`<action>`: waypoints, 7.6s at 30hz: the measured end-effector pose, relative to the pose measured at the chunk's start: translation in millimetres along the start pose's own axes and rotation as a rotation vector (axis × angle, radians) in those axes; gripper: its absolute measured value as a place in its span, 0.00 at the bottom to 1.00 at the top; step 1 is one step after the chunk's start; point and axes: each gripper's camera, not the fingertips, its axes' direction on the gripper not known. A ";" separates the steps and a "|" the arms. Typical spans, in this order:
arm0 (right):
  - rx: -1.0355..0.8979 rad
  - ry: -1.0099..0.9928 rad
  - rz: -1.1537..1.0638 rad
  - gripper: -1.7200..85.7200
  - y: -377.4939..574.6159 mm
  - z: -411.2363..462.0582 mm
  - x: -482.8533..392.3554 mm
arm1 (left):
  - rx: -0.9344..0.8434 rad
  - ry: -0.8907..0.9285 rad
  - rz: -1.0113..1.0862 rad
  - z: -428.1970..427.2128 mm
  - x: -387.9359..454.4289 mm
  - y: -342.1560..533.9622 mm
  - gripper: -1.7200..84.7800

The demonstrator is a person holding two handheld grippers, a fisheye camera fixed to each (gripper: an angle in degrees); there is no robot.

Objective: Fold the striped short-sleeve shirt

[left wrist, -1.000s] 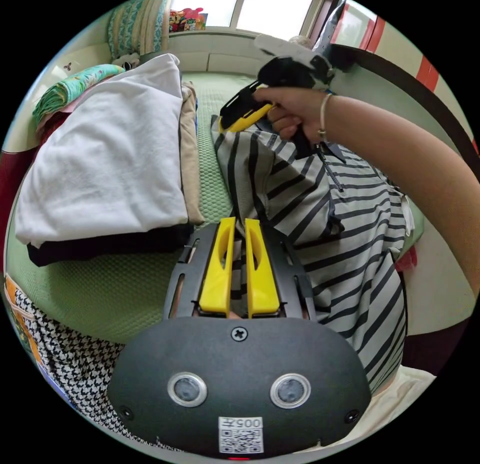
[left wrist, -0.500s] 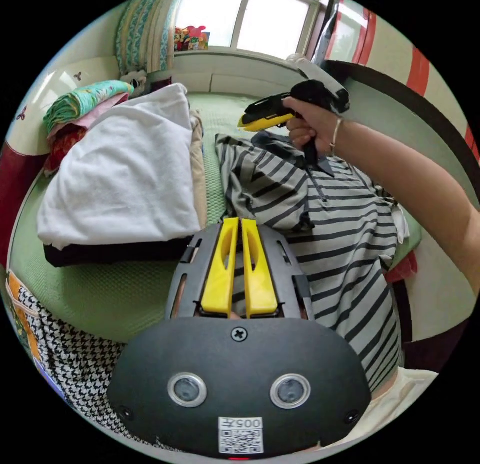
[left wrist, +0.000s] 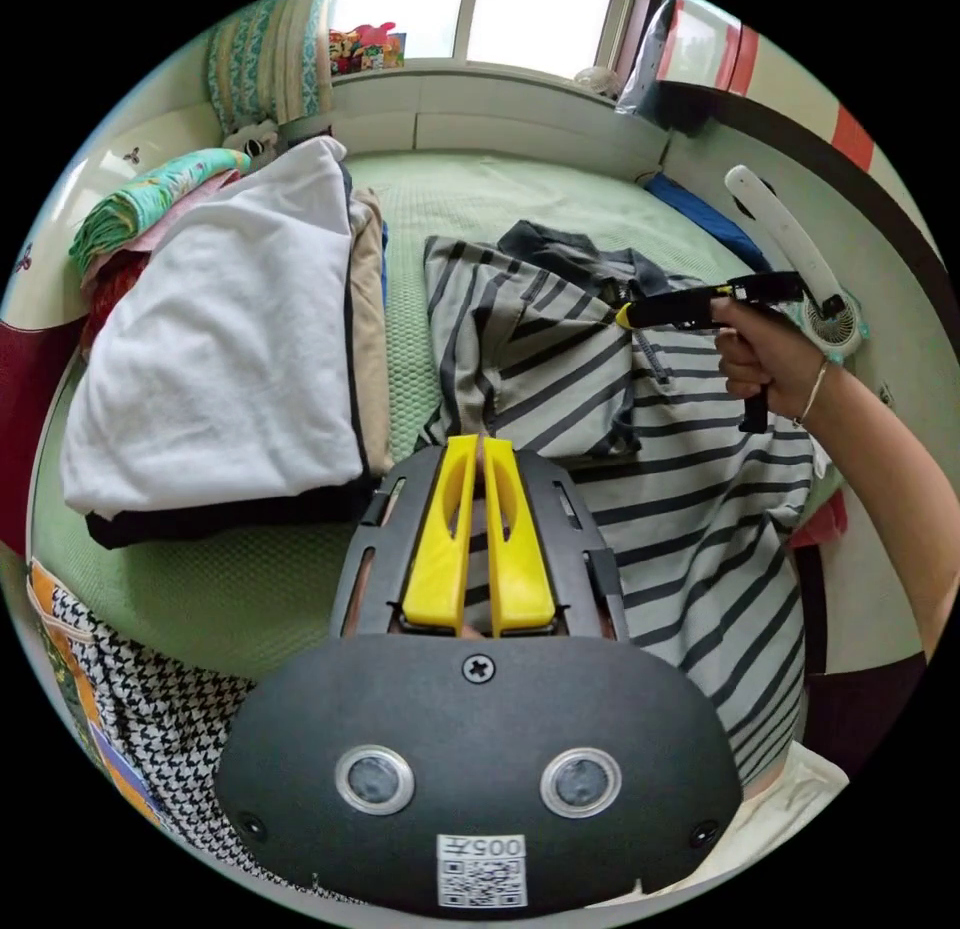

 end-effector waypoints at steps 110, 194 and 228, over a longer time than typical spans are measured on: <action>-0.048 0.087 0.124 0.05 117.5 -49.7 96.2 | -0.026 0.469 0.307 117.5 208.8 -100.3 0.01; 0.311 0.125 0.395 0.00 452.5 -49.6 14.9 | -0.032 0.003 0.029 -75.1 -13.6 139.2 0.04; 0.326 0.174 0.265 0.16 427.9 -93.5 49.0 | 0.027 -0.005 0.062 -116.5 -40.5 157.4 0.14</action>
